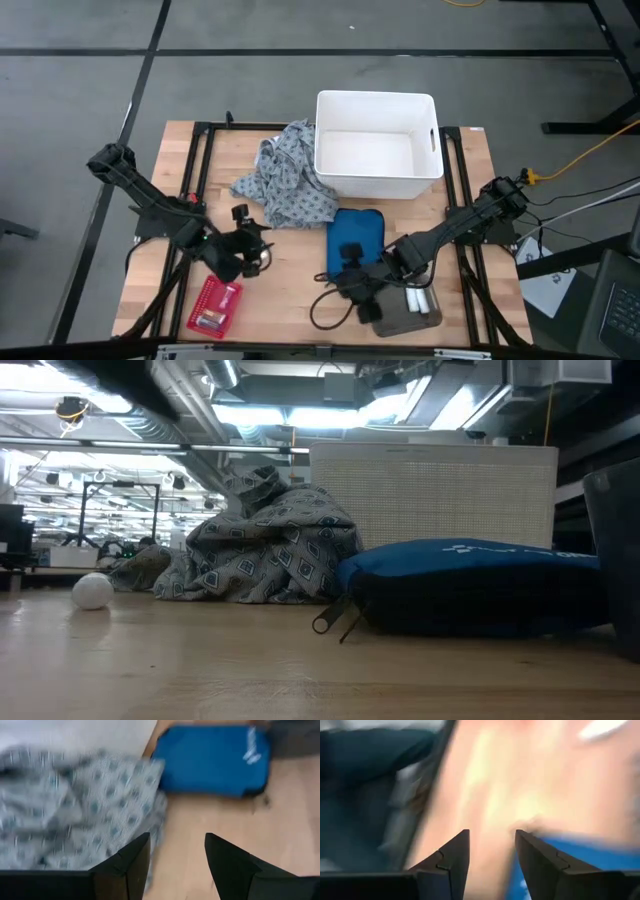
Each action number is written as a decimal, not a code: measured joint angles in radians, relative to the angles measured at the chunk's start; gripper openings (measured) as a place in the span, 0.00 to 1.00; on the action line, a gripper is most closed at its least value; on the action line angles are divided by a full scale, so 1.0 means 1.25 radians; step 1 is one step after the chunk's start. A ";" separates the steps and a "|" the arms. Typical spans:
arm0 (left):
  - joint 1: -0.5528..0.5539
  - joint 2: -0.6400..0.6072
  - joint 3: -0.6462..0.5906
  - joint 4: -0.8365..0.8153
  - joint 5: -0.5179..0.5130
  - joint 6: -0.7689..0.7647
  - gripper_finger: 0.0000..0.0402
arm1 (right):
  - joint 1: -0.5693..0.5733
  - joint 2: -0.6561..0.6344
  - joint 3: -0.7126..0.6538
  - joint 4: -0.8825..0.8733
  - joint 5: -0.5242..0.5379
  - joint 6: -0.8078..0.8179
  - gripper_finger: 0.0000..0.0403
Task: Pick & Place Medicine items
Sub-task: Put the white rolled gauze into the black bin
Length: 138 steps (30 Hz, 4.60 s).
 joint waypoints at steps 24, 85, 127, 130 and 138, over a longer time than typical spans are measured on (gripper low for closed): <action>0.118 0.157 -0.109 -0.159 0.324 0.278 0.46 | -0.037 0.001 0.000 0.059 0.141 -0.115 0.40; 0.088 -0.226 -0.258 0.608 -0.044 0.501 0.09 | -0.076 0.047 -0.001 0.485 0.395 -0.430 0.40; 0.127 -0.174 -0.339 0.875 0.115 0.568 0.09 | -0.190 0.047 -0.001 0.603 0.197 -0.458 0.30; 0.127 -0.174 -0.339 0.875 0.120 0.568 0.10 | -0.190 0.047 -0.001 0.602 0.197 -0.448 0.25; 0.119 -0.174 -0.339 0.872 0.138 0.575 0.24 | -0.189 0.047 0.000 0.583 0.194 -0.446 0.19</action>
